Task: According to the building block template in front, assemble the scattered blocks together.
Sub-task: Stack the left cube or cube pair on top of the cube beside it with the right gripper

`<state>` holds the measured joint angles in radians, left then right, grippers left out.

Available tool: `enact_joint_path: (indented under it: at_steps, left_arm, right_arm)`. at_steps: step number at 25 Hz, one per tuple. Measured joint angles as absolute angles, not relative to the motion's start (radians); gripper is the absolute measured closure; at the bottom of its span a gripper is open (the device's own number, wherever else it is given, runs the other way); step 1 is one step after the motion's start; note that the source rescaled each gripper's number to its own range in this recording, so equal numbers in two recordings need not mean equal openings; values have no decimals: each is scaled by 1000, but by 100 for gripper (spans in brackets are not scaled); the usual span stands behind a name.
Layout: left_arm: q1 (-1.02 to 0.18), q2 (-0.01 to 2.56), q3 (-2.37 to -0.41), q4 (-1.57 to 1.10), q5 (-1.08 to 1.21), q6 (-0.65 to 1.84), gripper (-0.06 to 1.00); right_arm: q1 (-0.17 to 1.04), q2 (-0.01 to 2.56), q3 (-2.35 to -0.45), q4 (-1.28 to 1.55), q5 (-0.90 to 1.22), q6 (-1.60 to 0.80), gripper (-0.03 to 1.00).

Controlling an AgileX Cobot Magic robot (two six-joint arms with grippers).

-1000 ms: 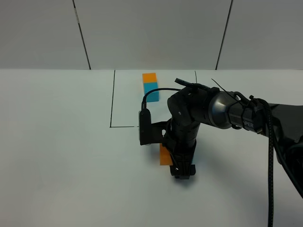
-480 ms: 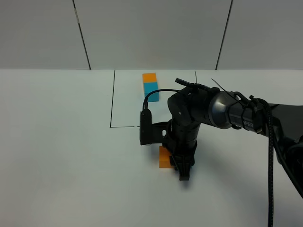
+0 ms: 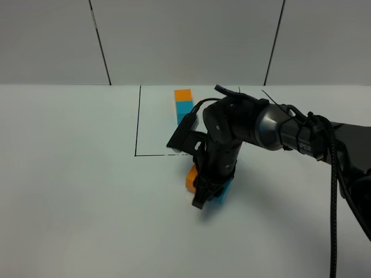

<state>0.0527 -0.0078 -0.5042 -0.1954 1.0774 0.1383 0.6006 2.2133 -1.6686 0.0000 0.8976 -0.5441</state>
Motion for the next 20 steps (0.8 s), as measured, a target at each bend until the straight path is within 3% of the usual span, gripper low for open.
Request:
enact_joint_path:
  at_steps: [9, 20]
  left_arm:
    - [53, -8, -504, -195, 1077, 138, 26]
    - [53, -8, -504, -195, 1077, 138, 26]
  right_arm:
    - [612, 2197, -1771, 21, 998, 228, 96]
    - [643, 2229, -1773, 0, 1006, 528, 96]
